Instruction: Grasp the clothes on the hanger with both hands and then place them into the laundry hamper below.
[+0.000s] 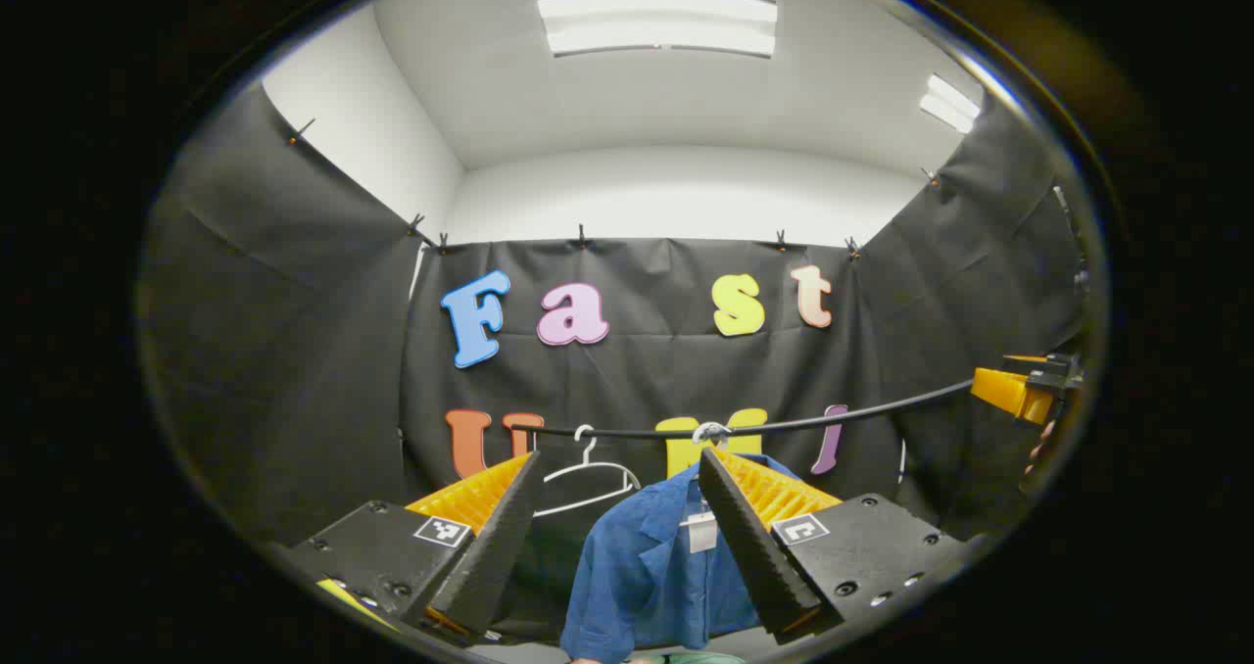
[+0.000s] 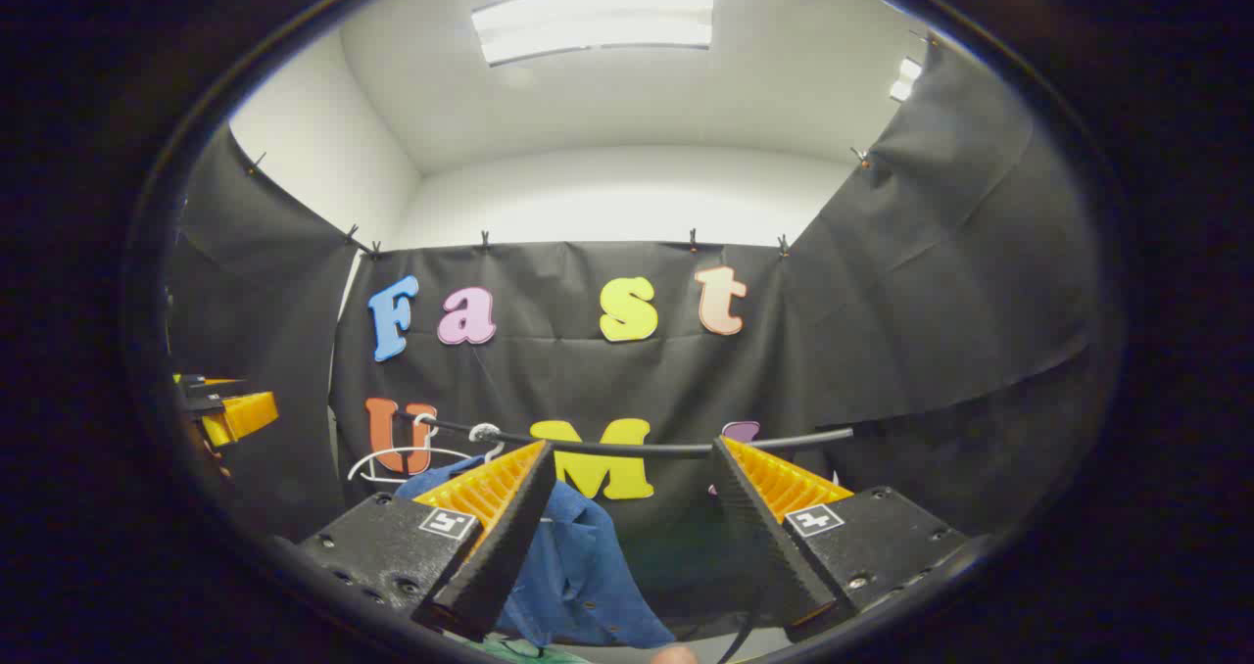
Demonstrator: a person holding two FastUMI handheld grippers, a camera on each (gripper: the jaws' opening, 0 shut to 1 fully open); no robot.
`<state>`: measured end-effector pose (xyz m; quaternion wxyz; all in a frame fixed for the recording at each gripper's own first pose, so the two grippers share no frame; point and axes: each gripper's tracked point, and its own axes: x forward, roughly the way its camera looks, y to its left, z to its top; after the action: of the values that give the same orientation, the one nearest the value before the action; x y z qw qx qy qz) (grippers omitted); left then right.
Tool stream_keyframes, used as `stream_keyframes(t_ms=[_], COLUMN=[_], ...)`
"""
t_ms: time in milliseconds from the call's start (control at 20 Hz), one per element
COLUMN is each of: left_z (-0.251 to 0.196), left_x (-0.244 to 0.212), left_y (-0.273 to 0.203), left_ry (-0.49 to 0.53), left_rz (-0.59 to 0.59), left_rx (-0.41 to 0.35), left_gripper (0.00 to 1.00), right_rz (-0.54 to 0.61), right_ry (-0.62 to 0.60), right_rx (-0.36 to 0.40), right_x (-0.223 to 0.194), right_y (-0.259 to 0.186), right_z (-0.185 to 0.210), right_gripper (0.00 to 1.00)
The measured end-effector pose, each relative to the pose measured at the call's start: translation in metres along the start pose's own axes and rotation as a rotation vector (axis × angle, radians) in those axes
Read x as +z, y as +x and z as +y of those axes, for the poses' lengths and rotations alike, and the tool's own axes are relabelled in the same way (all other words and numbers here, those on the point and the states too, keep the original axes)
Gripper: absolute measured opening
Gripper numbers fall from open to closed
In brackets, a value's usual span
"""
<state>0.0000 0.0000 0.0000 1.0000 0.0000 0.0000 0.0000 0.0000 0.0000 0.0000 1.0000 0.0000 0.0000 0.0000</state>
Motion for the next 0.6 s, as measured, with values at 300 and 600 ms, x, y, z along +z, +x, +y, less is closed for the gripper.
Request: stream_keyframes(t_ms=[300,600], left_z=[-0.001,0.001], left_x=[0.003,0.001], left_y=[0.001,0.004], left_ry=[0.024,0.016], left_rz=[-0.018,-0.023], left_rx=[0.01,0.014], left_gripper=[1.0,1.0], right_rz=[0.007,0.003], right_ry=[0.001,-0.013], right_rx=[0.019,0.026], right_x=[-0.006,-0.008], right_y=[0.01,0.016], right_z=[-0.005,-0.006], right_gripper=[0.99,0.99])
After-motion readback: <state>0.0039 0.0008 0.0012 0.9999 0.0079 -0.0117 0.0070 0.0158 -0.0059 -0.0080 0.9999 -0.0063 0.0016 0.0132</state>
